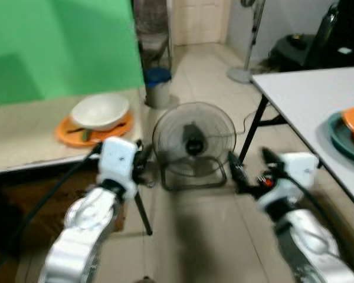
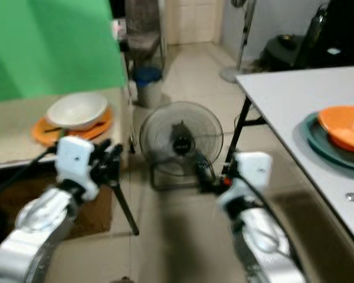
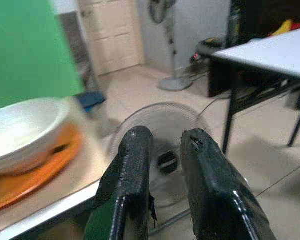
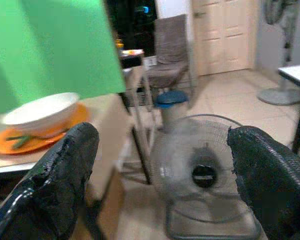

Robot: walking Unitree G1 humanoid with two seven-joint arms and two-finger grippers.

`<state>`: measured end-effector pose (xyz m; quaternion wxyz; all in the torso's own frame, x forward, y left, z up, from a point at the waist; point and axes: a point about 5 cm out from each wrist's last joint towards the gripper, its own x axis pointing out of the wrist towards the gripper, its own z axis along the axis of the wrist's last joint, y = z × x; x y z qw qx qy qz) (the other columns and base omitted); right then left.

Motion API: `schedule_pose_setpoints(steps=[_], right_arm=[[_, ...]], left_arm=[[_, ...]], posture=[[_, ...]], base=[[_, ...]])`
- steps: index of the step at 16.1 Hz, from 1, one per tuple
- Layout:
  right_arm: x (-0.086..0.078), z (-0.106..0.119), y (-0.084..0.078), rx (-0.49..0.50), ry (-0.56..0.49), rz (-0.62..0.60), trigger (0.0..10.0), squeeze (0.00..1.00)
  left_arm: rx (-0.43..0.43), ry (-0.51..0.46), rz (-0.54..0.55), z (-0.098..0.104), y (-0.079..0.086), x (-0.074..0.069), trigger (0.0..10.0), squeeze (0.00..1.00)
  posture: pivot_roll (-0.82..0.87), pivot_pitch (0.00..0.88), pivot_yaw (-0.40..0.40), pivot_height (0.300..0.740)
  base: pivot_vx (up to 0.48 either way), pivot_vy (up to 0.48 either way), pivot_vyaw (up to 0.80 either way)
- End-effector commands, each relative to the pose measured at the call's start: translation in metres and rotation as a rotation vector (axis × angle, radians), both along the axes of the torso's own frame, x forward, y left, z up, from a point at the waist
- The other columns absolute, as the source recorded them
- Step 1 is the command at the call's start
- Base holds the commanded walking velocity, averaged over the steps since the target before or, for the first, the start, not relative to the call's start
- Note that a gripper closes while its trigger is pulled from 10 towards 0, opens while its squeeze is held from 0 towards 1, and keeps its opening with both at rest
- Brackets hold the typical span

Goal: Setting the table

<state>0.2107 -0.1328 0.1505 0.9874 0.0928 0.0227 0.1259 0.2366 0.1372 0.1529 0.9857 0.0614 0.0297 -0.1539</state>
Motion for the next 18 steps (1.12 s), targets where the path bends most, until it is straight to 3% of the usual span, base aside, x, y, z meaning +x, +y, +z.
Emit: schedule_pose_setpoints(steps=[1, 2, 5, 10, 18], right_arm=[[0.0001, 0.0008, -0.006, -0.014, -0.001, -0.022, 10.0, 0.07], [0.0001, 0.0006, -0.006, -0.015, 0.0, -0.02, 10.0, 0.0], [0.0001, 0.0005, -0.0057, -0.012, 0.002, -0.017, 10.0, 0.0], [0.0016, 0.0016, 0.0004, -0.033, -0.001, 0.037, 10.0, 0.0], [0.0034, 0.0026, 0.0029, -0.047, -0.007, 0.052, 10.0, 0.0]], left_arm=[[-0.012, -0.012, -0.014, 0.0032, -0.0044, -0.0001, 10.0, 0.0], [-0.011, -0.011, -0.014, 0.003, -0.0045, -0.0004, 10.0, 0.0], [-0.012, -0.01, -0.015, 0.0029, -0.0046, -0.0005, 10.0, 0.0], [-0.004, -0.028, 0.027, 0.0056, 0.0008, 0.0033, 10.0, 0.0], [0.004, -0.042, 0.014, 0.0084, 0.0025, 0.0027, 10.0, 0.0]], posture=[[0.08, 0.0, 0.051, 0.74], [0.08, 0.0, 0.051, 0.74], [0.08, 0.0, 0.05, 0.74], [0.08, 0.0, 0.049, 0.74], [0.09, 0.0, 0.05, 0.74]], base=[[0.0, 0.296, 0.0], [0.0, 0.304, 0.0], [0.0, 0.3, 0.0], [0.0, 0.0, 0.0], [0.217, 0.0, 0.73]])
